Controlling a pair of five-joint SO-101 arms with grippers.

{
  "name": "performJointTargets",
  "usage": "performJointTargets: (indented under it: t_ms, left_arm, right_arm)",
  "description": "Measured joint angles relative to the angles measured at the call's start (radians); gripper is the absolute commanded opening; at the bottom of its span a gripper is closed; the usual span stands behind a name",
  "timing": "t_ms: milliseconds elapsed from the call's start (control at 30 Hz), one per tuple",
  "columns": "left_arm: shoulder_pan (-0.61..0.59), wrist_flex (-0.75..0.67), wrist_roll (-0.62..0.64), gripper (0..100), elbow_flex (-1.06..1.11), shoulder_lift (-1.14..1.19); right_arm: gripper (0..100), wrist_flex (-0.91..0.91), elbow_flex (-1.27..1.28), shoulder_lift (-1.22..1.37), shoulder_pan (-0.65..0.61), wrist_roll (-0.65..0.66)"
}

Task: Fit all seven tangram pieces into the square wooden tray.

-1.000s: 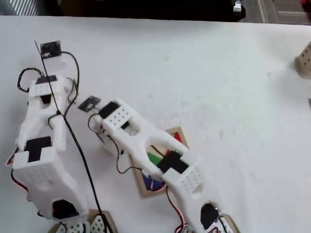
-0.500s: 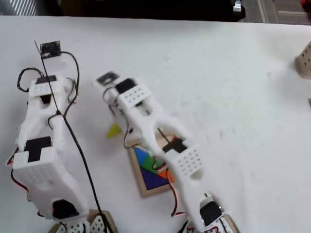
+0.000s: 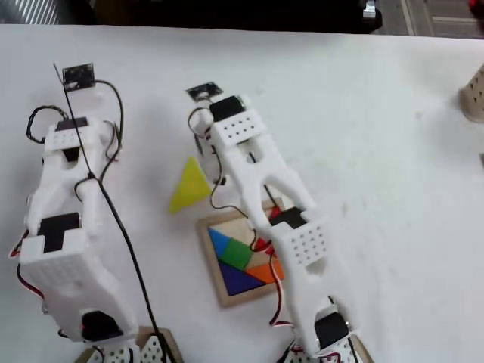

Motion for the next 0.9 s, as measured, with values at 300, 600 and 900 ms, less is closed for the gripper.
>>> performJointTargets:
  t_ms: [300, 600, 900]
  left_arm:
    - [0.000, 0.000, 0.000, 3, 0.000, 0.000]
    - [0.000, 0.000, 0.000, 3, 0.000, 0.000]
    - [0.000, 0.000, 0.000, 3, 0.000, 0.000]
  right_arm:
    - [31.7, -0.092, 0.037, 0.002, -0.155, -0.417]
    - [32.0, -0.195, 0.120, 0.002, -0.242, -0.330]
    - [31.9, -0.193, 0.120, 0.000, -0.321, -0.242]
